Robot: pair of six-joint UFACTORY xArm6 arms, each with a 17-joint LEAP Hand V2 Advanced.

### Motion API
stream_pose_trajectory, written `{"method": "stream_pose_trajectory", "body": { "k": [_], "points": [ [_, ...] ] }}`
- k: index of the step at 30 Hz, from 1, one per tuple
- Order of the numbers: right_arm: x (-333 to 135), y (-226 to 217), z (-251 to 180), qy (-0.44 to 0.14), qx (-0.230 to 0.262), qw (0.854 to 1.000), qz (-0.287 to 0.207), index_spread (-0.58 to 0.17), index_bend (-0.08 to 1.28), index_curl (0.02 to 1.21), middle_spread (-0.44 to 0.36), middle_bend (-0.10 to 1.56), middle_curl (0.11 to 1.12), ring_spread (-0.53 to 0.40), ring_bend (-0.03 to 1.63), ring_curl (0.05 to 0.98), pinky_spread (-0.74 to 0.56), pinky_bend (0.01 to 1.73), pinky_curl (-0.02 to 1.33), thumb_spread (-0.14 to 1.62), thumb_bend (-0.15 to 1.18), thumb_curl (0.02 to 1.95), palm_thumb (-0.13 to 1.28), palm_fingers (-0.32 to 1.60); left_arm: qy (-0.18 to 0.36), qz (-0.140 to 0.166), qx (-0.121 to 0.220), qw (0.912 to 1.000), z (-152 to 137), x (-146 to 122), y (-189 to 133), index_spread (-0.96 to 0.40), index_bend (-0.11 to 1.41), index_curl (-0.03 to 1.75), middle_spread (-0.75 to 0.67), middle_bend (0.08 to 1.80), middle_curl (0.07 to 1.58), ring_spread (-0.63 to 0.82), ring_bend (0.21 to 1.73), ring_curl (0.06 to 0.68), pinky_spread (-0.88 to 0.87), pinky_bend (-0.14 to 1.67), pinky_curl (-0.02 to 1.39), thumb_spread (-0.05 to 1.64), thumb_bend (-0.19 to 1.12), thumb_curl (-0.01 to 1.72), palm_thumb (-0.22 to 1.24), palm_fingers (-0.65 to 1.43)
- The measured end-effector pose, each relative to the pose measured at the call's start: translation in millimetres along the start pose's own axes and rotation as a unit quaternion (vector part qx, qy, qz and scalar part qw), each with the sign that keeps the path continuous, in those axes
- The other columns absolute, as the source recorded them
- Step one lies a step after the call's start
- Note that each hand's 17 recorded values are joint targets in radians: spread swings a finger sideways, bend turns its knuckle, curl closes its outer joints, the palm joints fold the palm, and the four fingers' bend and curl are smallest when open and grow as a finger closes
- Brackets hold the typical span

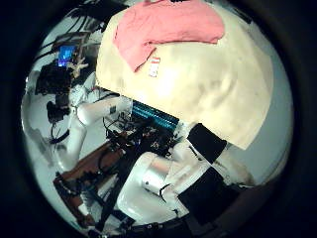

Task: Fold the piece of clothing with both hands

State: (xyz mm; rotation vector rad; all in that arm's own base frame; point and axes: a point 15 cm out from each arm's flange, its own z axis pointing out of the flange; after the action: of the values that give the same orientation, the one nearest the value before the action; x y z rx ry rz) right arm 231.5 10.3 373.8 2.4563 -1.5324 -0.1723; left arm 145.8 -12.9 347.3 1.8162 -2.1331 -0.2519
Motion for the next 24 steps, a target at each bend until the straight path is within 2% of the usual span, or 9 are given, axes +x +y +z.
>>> {"method": "stream_pose_trajectory", "body": {
  "k": [4, 11, 15, 19, 22, 24],
  "points": [
    [-3, 0, -1, -0.002, 0.0, 1.0, 0.0, -0.323, 0.19, 0.34, 0.093, 0.17, 0.28, 0.25, 0.24, 0.254, 0.37, 0.31, 0.32, 1.13, -0.02, 0.31, 0.73, 0.09, 0.0, 0.008, -0.002, 1.0, 3, 2, 0, -0.13, 0.18, 0.33, 0.25, 0.2, 0.33, 0.53, 0.38, 0.195, 0.49, 0.19, 0.29, 0.92, -0.03, 0.31, 0.16, 0.09],
    [-14, -10, 0, -0.005, -0.006, 1.0, -0.015, -0.321, 0.19, 0.34, 0.096, 0.17, 0.27, 0.256, 0.23, 0.253, 0.37, 0.31, 0.32, 1.13, -0.02, 0.31, 0.73, 0.09, 0.002, 0.002, -0.003, 1.0, 4, 2, -1, -0.14, 0.19, 0.35, 0.23, 0.2, 0.33, 0.53, 0.35, 0.191, 0.49, 0.18, 0.28, 0.92, -0.03, 0.31, 0.18, 0.12],
    [-12, -13, 0, -0.005, -0.012, 1.0, -0.014, -0.316, 0.19, 0.34, 0.096, 0.17, 0.27, 0.257, 0.23, 0.254, 0.37, 0.31, 0.31, 1.13, -0.02, 0.3, 0.73, 0.09, 0.005, -0.002, -0.002, 1.0, 11, 0, -4, -0.11, 0.17, 0.34, 0.22, 0.19, 0.33, 0.52, 0.35, 0.195, 0.48, 0.19, 0.28, 0.94, -0.02, 0.31, 0.21, 0.11],
    [-10, -11, 0, -0.004, -0.013, 1.0, -0.011, -0.317, 0.19, 0.34, 0.096, 0.17, 0.26, 0.257, 0.22, 0.254, 0.37, 0.31, 0.31, 1.14, -0.02, 0.3, 0.73, 0.09, 0.007, -0.003, 0.013, 0.9999, 19, 2, -19, -0.07, 0.16, 0.33, 0.21, 0.19, 0.33, 0.52, 0.36, 0.201, 0.48, 0.2, 0.29, 0.96, -0.02, 0.32, 0.24, 0.12],
    [-6, -9, 1, -0.006, -0.014, 1.0, -0.002, -0.312, 0.2, 0.35, 0.097, 0.17, 0.26, 0.257, 0.22, 0.254, 0.37, 0.3, 0.31, 1.14, -0.02, 0.3, 0.73, 0.1, 0.005, 0.01, 0.031, 0.9995, 29, 7, -38, -0.03, 0.15, 0.32, 0.21, 0.19, 0.33, 0.51, 0.38, 0.208, 0.47, 0.21, 0.3, 0.96, -0.02, 0.32, 0.27, 0.11],
    [-4, -7, 4, -0.009, -0.018, 1.0, 0.004, -0.309, 0.2, 0.35, 0.097, 0.17, 0.26, 0.257, 0.21, 0.254, 0.37, 0.3, 0.31, 1.14, -0.02, 0.3, 0.73, 0.11, -0.006, 0.033, 0.038, 0.9987, 37, 13, -51, -0.01, 0.14, 0.31, 0.23, 0.18, 0.33, 0.51, 0.39, 0.212, 0.48, 0.22, 0.3, 0.95, -0.03, 0.32, 0.27, 0.07]
  ]
}}
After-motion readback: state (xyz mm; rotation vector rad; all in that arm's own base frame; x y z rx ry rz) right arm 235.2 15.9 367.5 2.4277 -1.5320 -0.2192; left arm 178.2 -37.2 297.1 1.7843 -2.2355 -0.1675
